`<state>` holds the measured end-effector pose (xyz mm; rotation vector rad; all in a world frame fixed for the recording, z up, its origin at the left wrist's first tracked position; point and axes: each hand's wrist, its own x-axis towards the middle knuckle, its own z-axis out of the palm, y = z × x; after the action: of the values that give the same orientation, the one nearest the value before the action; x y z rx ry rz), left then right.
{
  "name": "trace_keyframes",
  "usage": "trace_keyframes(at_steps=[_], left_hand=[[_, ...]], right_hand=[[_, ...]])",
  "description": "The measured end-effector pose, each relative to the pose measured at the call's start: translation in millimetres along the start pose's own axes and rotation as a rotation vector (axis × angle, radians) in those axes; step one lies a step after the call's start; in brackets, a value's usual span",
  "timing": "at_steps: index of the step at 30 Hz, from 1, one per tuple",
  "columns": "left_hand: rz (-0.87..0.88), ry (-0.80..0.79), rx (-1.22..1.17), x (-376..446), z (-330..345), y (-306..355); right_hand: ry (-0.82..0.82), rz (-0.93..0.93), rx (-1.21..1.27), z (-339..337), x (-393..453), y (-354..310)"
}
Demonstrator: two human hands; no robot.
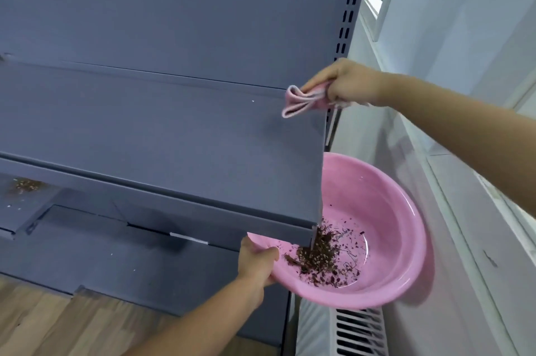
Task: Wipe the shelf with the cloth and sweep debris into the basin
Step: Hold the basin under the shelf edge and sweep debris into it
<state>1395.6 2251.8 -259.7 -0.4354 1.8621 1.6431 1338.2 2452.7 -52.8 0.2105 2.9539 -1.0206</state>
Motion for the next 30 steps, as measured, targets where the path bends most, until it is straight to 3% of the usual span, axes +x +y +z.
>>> trace_keyframes(at_steps=[8,12,20,26,30], left_hand=[[-0.019,0.059,-0.010,9,-3,3],[-0.023,0.072,-0.012,13,-7,3],[-0.010,0.059,-0.062,12,-10,2],[0.006,0.038,-0.057,10,-13,4],[0.020,0.018,-0.055,9,-14,3]], right_hand=[[-0.018,-0.062,-0.030,83,93,-22],[-0.025,-0.159,-0.196,96,96,-25],[-0.174,-0.175,-0.271,64,27,-7],[-0.307,-0.087,-0.265,31,-38,22],[-0.101,-0.022,-0.070,4,-39,14]])
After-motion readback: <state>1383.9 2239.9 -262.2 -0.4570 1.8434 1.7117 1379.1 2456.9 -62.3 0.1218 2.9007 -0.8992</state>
